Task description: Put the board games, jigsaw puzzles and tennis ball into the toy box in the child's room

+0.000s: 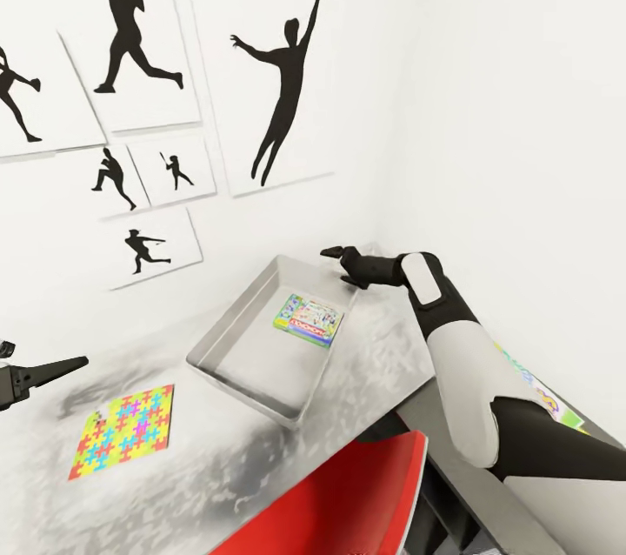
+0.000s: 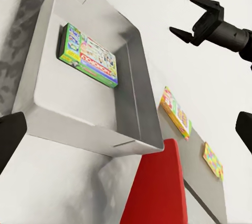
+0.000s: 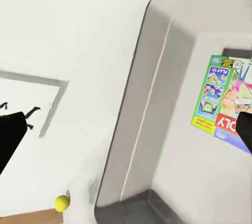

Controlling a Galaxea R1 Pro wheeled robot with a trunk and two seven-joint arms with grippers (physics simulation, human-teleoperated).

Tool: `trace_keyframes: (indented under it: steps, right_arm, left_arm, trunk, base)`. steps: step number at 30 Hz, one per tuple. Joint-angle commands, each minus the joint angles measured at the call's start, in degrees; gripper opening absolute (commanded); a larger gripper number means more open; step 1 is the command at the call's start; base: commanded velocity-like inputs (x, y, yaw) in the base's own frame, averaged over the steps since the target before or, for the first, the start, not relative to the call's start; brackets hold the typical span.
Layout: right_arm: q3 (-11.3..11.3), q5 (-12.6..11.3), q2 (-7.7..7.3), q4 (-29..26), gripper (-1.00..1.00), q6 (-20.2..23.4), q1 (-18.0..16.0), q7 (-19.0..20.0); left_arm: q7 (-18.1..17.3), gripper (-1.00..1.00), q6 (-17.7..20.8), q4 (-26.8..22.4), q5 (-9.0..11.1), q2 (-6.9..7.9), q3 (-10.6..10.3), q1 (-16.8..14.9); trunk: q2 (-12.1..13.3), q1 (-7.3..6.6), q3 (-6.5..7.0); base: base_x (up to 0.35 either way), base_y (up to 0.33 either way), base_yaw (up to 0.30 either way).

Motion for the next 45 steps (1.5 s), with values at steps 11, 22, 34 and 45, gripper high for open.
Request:
trace_keyframes:
  steps: [11,22,34,45]
  right_arm:
    - [-0.3,1.6,-0.35,-10.3,1.00,0.3,7.4,13.1]
    - [3.8,1.7,-3.90,-26.6,1.00,0.1,24.3,20.7]
    - [5.7,1.8,-6.28,-37.1,1.00,-6.6,40.8,26.9]
    - [7.5,1.9,-10.13,-41.8,1.00,-8.4,42.6,31.6]
  left_arm:
    - [-0.3,1.00,0.6,0.0,-0.1,0.02,0.0,0.0]
    - [-0.3,1.00,0.6,0.1,-0.1,0.12,0.2,0.0]
    - [-0.3,1.00,0.6,0.1,-0.1,0.28,2.0,0.0]
    - [-0.3,1.00,0.6,0.1,-0.2,0.12,2.0,0.0]
  trunk:
    - [-0.1,0.03,0.85]
    - [-0.1,0.03,1.77]
    - [-0.1,0.03,2.72]
    - [-0.1,0.03,3.25]
  base:
    - [-0.086,0.000,-0.151]
    - [-0.005,0.000,-0.182]
    - [-0.052,0.016,-0.192]
    - [-0.048,0.018,-0.145]
